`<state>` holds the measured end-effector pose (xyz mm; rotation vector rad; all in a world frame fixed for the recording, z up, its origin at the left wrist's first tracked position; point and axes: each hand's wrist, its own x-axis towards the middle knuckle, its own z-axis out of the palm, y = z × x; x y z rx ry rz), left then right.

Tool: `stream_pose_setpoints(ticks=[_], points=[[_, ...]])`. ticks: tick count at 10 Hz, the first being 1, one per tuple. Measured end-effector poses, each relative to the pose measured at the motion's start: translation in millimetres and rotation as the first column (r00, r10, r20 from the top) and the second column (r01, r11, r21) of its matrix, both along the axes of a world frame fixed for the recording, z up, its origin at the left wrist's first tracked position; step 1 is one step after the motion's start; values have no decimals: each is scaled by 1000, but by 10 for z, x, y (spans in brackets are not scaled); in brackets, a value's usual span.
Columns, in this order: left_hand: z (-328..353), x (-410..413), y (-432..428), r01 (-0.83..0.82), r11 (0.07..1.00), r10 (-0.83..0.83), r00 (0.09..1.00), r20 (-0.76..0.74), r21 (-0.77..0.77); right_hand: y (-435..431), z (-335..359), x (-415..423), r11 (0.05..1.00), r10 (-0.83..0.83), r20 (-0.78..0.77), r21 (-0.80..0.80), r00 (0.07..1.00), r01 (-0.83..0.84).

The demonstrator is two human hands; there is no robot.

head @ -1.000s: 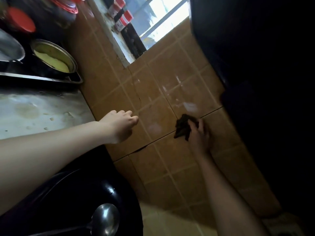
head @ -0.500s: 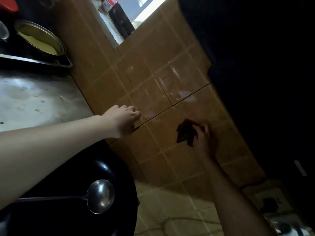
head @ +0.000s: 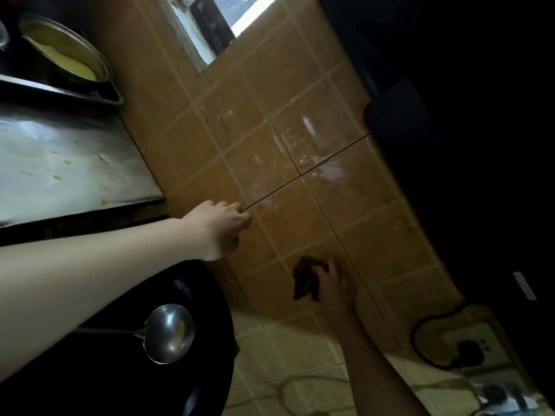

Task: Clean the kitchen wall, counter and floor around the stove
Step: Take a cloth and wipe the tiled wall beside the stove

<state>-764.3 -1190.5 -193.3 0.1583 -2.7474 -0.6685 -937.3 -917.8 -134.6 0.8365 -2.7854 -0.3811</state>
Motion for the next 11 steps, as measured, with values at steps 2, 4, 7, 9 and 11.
stream_pose_setpoints(ticks=[2,4,7,9,11], points=[[-113,31,-165,-23,1000,22,999,43,11,-6,372,166,994,98,-224,76,970,-83],[-60,32,-228,-39,999,39,999,23,-4,-310,841,168,942,-67,-441,-324,895,-90],[-289,250,-659,-90,996,90,996,24,-16,-911,40,36,986,8,-153,169,988,18],[-448,534,-1064,-178,981,182,982,45,-81,-1122,-259,-31,945,40,-136,327,990,7],[-454,588,-1286,-203,977,207,976,68,-63,-1727,284,-8,993,92,-232,-46,968,-105]])
